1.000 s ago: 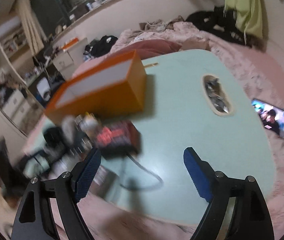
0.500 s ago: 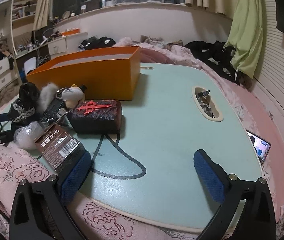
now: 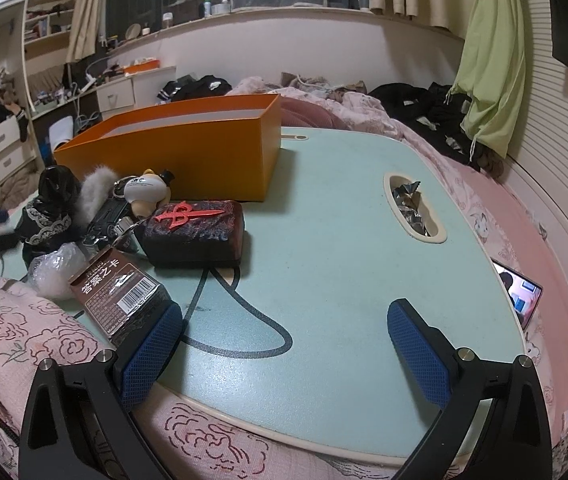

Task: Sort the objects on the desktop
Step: 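Grasp the beige fur ball in the box with the left gripper, set it on the table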

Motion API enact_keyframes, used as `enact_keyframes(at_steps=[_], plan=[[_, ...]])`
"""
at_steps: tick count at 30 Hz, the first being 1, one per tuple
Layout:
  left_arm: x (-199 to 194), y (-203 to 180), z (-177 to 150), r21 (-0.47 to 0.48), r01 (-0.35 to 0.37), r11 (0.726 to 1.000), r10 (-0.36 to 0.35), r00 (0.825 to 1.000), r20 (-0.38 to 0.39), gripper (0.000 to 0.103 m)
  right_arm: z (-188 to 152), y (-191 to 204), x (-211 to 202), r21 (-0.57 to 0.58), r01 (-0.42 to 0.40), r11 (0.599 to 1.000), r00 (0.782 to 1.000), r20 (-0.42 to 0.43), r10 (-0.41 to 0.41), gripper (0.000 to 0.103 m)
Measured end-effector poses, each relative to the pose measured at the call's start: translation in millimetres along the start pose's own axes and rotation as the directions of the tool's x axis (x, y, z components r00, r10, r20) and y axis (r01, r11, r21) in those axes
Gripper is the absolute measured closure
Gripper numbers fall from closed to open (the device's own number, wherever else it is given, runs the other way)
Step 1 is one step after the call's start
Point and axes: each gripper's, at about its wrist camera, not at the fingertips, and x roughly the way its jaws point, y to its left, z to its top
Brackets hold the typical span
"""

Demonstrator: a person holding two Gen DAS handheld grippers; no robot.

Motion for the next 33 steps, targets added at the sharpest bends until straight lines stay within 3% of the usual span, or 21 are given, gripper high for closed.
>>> enact_keyframes(at_steps=[5, 7, 9, 11, 12, 16, 20, 25, 27, 28, 32, 33], plan=[[-33, -16, 61, 0.053, 0.053, 0.997, -0.059, 0.992, 0.108, 0.000, -1, -1, 1, 0.000, 0.000, 1.000, 1.000, 0.001, 0.000, 0.000], [-29, -29, 93, 0.063, 0.108, 0.992, -0.112, 0.991, 0.066, 0.000, -1, -1, 1, 0.000, -0.001, 1.000, 1.000, 0.001, 0.001, 0.000], [-13, -43, 126, 0.039, 0.220, 0.975, -0.219, 0.976, -0.014, 0.007, -1, -2, 1, 0.000, -0.001, 1.000, 1.000, 0.002, 0.001, 0.000], [13, -57, 151, -0.002, 0.322, 0.947, -0.321, 0.941, -0.104, 0.024, -2, -3, 1, 0.000, -0.001, 1.000, 1.000, 0.002, 0.001, 0.000], [31, -68, 163, -0.024, 0.357, 0.934, -0.356, 0.921, -0.157, 0.026, -2, -3, 1, 0.000, -0.001, 1.000, 1.000, 0.002, 0.001, 0.000], [90, -102, 183, -0.052, 0.385, 0.921, -0.383, 0.876, -0.292, 0.027, 1, 3, -1, 0.002, 0.001, 1.000, 1.000, 0.005, -0.001, 0.000], [139, -131, 177, -0.086, 0.394, 0.915, -0.391, 0.814, -0.431, 0.041, 1, 2, 0, 0.001, 0.000, 1.000, 1.000, 0.006, 0.000, 0.000], [167, -135, 164, -0.131, 0.359, 0.924, -0.375, 0.787, -0.490, 0.045, 0, 3, 0, 0.001, 0.000, 1.000, 1.000, 0.005, 0.000, 0.000], [178, -130, 158, -0.215, 0.395, 0.893, -0.449, 0.742, -0.498, 0.056, 0, 2, 0, 0.001, 0.000, 1.000, 1.000, 0.006, 0.000, 0.000], [181, -127, 155, -0.242, 0.394, 0.887, -0.462, 0.730, -0.503, 0.061, 0, 2, 0, 0.001, 0.000, 1.000, 1.000, 0.007, 0.000, 0.000], [171, -114, 155, -0.243, 0.383, 0.891, -0.454, 0.764, -0.460, 0.062, 0, 3, 1, 0.001, 0.000, 1.000, 1.000, 0.007, 0.000, 0.000], [164, -108, 158, -0.245, 0.390, 0.888, -0.460, 0.773, -0.436, 0.069, 0, 3, 2, 0.001, 0.000, 1.000, 1.000, 0.006, 0.000, 0.000]])
